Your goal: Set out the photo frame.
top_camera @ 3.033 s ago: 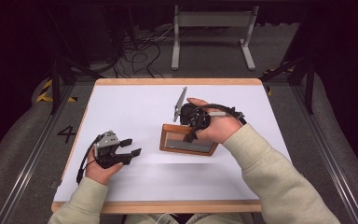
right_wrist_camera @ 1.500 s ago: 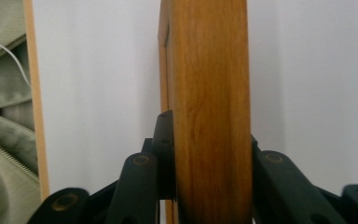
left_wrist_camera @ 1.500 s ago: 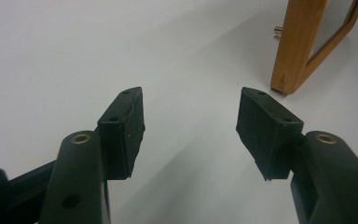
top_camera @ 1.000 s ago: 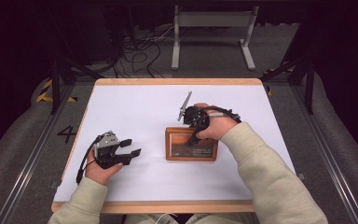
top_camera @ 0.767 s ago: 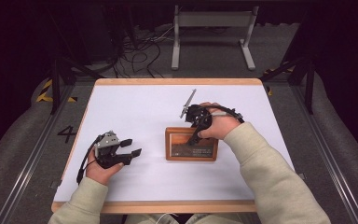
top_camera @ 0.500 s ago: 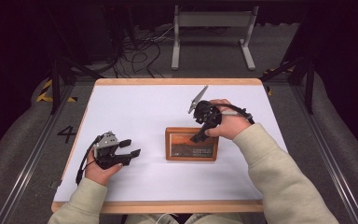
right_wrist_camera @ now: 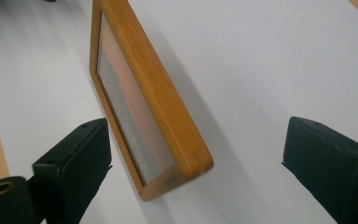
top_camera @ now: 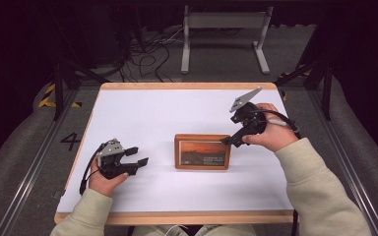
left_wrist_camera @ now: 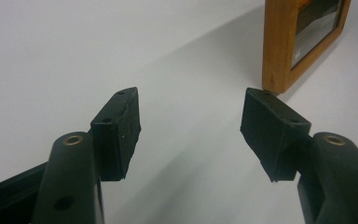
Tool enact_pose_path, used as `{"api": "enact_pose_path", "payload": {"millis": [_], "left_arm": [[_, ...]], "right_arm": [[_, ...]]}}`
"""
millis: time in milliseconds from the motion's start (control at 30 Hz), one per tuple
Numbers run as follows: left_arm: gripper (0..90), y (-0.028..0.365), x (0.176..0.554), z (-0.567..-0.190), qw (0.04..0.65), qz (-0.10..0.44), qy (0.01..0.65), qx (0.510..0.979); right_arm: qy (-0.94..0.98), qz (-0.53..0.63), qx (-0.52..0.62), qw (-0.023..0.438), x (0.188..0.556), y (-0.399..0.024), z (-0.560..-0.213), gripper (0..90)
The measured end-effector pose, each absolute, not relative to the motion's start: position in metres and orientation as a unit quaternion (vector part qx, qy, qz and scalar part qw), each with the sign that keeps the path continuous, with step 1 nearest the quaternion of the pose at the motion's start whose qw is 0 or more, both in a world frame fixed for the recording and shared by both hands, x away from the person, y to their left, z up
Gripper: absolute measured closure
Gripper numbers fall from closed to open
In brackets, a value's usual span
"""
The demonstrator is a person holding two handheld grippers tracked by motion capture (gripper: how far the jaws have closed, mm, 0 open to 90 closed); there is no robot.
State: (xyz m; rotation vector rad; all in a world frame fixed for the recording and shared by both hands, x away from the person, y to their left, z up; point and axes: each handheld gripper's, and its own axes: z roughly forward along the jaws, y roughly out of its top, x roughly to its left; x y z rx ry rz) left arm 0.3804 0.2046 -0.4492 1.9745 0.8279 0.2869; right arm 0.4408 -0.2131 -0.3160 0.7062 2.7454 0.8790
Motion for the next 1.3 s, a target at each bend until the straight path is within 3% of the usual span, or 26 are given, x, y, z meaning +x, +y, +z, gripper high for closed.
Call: {"api": "enact_pose_path", "payload": {"millis": [267,533,800,1300], "left_arm": [[34.9,0.202,0.383,-0.448,0.47,0.117,0.332,0.809],[34.9,0.201,0.383,-0.448,0.47,0.118,0.331,0.81],[34.7,0.2,0.38,-0.447,0.469,0.121,0.334,0.808],[34.6,0.204,0.378,-0.45,0.474,0.122,0.339,0.804]], "right_arm": [[0.907,0.304,0.271,0.105,0.432,-0.249,-0.319,9.8],[0.859,0.362,0.323,0.161,0.417,-0.279,-0.33,8.0],[0.818,0.389,0.373,0.2,0.399,-0.309,-0.352,7.8],[0.774,0.428,0.411,0.224,0.377,-0.344,-0.403,5.9]]}}
